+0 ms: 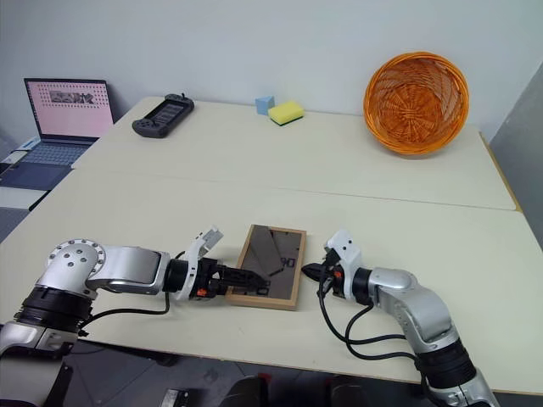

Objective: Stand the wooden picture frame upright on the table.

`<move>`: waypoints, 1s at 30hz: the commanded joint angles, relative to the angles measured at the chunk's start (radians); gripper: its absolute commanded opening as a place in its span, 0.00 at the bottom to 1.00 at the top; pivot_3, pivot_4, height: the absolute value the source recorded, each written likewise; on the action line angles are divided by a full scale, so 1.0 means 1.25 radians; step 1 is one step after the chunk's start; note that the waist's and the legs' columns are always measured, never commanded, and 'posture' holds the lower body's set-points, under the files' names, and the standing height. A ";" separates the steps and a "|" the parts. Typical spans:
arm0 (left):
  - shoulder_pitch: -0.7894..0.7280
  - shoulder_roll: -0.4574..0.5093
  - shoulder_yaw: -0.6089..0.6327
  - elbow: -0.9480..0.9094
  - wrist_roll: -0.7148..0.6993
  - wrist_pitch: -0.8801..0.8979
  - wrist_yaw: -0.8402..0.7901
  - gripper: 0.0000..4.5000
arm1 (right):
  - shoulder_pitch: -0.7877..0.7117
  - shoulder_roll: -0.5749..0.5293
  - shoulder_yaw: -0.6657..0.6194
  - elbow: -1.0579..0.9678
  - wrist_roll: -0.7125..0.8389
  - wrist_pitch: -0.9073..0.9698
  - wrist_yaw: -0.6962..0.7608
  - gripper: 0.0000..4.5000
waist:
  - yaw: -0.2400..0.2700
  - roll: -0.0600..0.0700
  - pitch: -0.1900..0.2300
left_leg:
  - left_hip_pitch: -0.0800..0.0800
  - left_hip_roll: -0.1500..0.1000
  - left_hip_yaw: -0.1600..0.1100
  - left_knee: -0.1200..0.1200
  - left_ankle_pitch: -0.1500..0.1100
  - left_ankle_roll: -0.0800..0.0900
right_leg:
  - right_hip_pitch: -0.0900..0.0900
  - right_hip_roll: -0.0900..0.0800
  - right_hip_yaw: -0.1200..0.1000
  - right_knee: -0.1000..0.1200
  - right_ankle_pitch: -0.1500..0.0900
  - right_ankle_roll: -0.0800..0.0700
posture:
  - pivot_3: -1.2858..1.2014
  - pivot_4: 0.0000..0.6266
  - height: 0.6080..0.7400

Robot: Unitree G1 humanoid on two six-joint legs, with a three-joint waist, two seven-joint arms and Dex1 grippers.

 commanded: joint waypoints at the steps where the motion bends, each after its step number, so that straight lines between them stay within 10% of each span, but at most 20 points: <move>1: -0.004 -0.015 0.018 -0.005 -0.008 -0.010 -0.003 0.62 | -0.009 -0.002 -0.007 -0.017 0.007 -0.007 0.007 0.00 | 0.000 0.000 0.000 | 0.000 0.000 0.000 0.000 0.000 0.000 | 0.000 0.000 0.000 0.000 0.000 0.000 | 0.52 0.24 1.00; 11: -0.004 -0.031 0.044 -0.013 -0.008 -0.007 -0.004 0.30 | -0.009 -0.003 -0.009 -0.012 0.004 -0.010 0.009 0.00 | -0.001 0.000 0.000 | 0.000 0.000 0.000 0.000 0.000 0.000 | 0.000 0.000 0.000 0.000 0.000 0.000 | 0.52 0.24 1.00; 30: -0.036 -0.042 0.078 0.001 -0.008 -0.026 -0.033 0.29 | -0.018 -0.025 -0.014 0.010 -0.011 -0.029 0.026 0.00 | -0.001 0.000 0.000 | -0.001 0.000 0.000 0.000 0.000 0.000 | -0.001 0.000 0.000 0.000 0.000 0.000 | 0.52 0.24 1.00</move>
